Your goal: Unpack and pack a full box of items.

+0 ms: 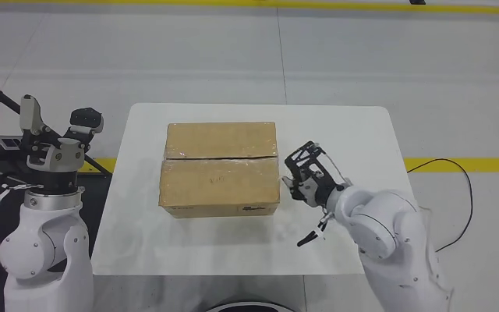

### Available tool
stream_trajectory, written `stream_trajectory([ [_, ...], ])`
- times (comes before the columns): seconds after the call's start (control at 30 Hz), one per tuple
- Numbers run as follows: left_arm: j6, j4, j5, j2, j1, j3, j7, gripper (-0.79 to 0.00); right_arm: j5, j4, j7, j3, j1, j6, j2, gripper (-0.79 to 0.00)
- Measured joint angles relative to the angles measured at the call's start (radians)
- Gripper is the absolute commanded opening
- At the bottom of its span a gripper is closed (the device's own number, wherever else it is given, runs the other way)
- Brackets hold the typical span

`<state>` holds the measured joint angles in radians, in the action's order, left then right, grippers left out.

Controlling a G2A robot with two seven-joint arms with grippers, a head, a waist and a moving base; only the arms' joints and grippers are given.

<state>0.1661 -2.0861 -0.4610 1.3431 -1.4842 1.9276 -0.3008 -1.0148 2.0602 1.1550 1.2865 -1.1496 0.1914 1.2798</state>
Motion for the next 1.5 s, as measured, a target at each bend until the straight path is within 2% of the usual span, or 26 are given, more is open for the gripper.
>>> stream_trajectory([
  [0.1, 0.0, 0.0, 0.0, 0.0, 0.0, 0.0, 0.0, 0.0, 0.138, -0.03, -0.042, 0.062, -0.021, -0.03, -0.001, -0.517],
  [0.17, 0.0, 0.0, 0.0, 0.0, 0.0, 0.0, 0.0, 0.0, 0.271, -0.071, -0.061, 0.113, -0.034, -0.045, -0.002, -0.434],
  [0.2, 0.0, 0.0, 0.0, 0.0, 0.0, 0.0, 0.0, 0.0, 0.329, -0.091, -0.062, 0.133, -0.037, -0.054, -0.003, -0.274],
  [0.23, 0.0, 0.0, 0.0, 0.0, 0.0, 0.0, 0.0, 0.0, 0.392, -0.111, -0.058, 0.149, -0.039, -0.062, -0.003, -0.025],
  [0.27, 0.0, 0.0, 0.0, 0.0, 0.0, 0.0, 0.0, 0.0, 0.48, -0.134, -0.049, 0.166, -0.037, -0.062, -0.003, 0.0],
  [0.37, 0.0, 0.0, 0.0, 0.0, 0.0, 0.0, 0.0, 0.0, 0.6, -0.155, -0.052, 0.19, -0.027, -0.04, -0.006, 0.0],
  [0.63, 0.0, 0.0, 0.0, 0.0, 0.0, 0.0, 0.0, 0.0, 0.567, -0.16, -0.063, 0.186, -0.032, -0.046, -0.006, 0.0],
  [0.73, 0.0, 0.0, 0.0, 0.0, 0.0, 0.0, 0.0, 0.0, 0.582, -0.196, -0.077, 0.174, -0.03, -0.095, -0.007, 0.0],
  [0.77, 0.0, 0.0, 0.0, 0.0, 0.0, 0.0, 0.0, 0.0, 0.602, -0.212, -0.066, 0.17, -0.021, -0.12, -0.008, -0.018],
  [0.8, 0.0, 0.0, 0.0, 0.0, 0.0, 0.0, 0.0, 0.0, 0.619, -0.224, -0.055, 0.168, -0.013, -0.138, -0.008, -0.102],
  [0.83, 0.0, 0.0, 0.0, 0.0, 0.0, 0.0, 0.0, 0.0, 0.635, -0.235, -0.047, 0.167, -0.006, -0.152, -0.009, -0.142],
  [0.93, 0.0, 0.0, 0.0, 0.0, 0.0, 0.0, 0.0, 0.0, 0.664, -0.266, -0.022, 0.161, 0.012, -0.184, -0.012, -0.4],
  [0.97, 0.0, 0.0, 0.0, 0.0, 0.0, 0.0, 0.0, 0.0, 0.677, -0.276, -0.017, 0.158, 0.018, -0.192, -0.013, -0.44],
  [1.07, 0.0, 0.0, 0.0, 0.0, 0.0, 0.0, 0.0, 0.0, 0.706, -0.294, -0.009, 0.149, 0.027, -0.202, -0.016, -0.514],
  [1.5, 0.0, 0.0, 0.0, 0.0, 0.0, 0.0, 0.0, 0.0, 0.775, -0.336, -0.005, 0.112, 0.055, -0.203, -0.028, -0.597],
])
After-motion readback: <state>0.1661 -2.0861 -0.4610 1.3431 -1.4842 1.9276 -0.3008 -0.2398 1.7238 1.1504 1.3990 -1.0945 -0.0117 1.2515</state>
